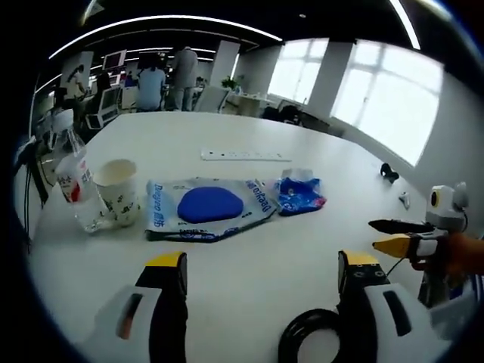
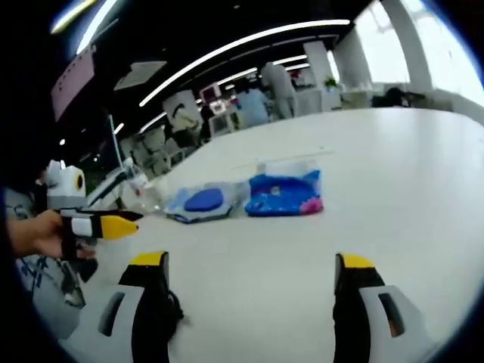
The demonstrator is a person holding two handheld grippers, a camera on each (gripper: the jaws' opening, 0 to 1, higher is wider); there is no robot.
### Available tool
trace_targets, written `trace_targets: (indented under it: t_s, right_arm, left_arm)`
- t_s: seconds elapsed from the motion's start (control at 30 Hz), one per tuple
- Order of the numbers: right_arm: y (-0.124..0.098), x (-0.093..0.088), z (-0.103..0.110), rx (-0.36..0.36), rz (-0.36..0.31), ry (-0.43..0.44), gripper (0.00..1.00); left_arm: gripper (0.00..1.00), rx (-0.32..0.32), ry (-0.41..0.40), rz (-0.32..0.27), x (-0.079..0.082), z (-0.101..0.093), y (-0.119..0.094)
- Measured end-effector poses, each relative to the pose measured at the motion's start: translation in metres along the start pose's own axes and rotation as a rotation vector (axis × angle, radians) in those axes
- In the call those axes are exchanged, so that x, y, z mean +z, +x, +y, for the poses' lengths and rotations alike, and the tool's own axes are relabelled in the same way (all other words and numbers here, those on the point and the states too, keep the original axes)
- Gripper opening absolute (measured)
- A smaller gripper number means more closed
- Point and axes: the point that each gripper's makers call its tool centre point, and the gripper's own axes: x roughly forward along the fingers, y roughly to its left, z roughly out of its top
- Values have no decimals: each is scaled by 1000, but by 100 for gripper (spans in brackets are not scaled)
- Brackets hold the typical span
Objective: Arrange the tabletop items into an orderly group along one side of the table until the central work area is clear of visible clutter.
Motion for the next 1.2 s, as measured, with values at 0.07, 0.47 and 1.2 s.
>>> trace_targets:
  t_s: [0.07, 0.47, 1.2]
  right_arm:
    - [0, -2, 2, 3, 13, 2, 88]
    - [-9, -7, 23, 43, 9, -21, 90]
    - [-16, -49, 64, 124, 103, -76, 96]
  left_arm:
    - [83, 1, 6, 1, -3, -1, -5]
    - [90, 25, 47, 11, -25, -2, -32]
    - [99, 7, 76, 74, -69, -16, -56]
